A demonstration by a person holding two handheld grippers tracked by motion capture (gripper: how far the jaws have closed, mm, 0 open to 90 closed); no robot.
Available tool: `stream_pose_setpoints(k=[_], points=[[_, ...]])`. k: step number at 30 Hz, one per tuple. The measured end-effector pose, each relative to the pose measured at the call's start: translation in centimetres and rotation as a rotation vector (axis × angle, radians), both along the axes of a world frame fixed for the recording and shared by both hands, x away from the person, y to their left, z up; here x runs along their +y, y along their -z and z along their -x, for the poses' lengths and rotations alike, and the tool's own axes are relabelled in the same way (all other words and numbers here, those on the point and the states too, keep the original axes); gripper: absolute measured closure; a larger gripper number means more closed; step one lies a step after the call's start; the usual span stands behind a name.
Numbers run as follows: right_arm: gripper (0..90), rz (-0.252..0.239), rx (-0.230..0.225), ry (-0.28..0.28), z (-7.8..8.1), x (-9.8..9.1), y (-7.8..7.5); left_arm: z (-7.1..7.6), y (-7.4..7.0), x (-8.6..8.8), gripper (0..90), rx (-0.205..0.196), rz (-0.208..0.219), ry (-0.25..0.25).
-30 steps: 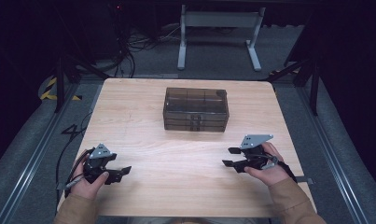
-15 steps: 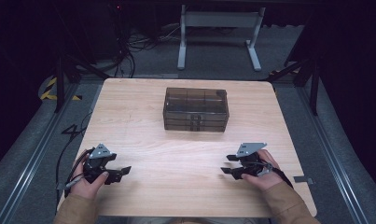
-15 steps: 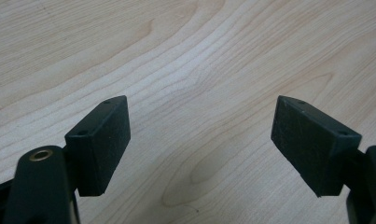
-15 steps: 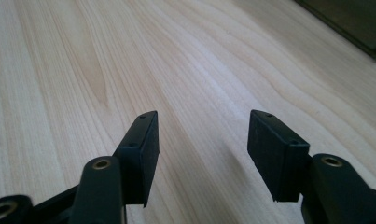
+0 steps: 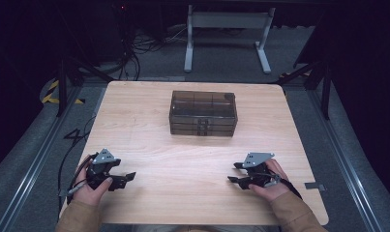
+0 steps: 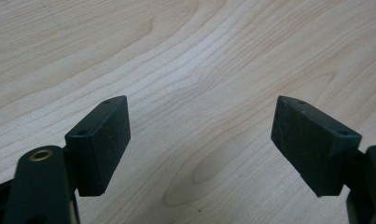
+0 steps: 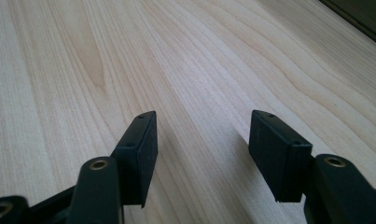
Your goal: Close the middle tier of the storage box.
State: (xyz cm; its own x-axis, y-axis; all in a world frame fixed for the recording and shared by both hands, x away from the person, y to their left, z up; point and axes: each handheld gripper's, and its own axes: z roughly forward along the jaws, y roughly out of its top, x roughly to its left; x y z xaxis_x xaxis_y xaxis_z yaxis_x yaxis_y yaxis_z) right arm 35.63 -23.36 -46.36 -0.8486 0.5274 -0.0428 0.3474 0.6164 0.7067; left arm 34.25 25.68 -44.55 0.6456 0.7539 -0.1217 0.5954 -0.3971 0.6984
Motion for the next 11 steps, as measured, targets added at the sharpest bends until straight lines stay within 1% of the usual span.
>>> stream_pose_setpoints(k=[5,8,11], points=[[40.0,-0.021,0.001,-0.002,0.14,0.26,0.24,-0.03,0.04,-0.09,20.6,0.007,-0.002,0.007],[36.5,-0.033,-0.005,0.004,0.17,0.33,0.42,-0.08,0.05,-0.12,20.5,0.007,-0.004,0.01],[37.6,-0.035,-0.012,0.005,0.23,0.36,0.45,-0.11,0.06,-0.15,20.5,0.005,-0.004,0.012]])
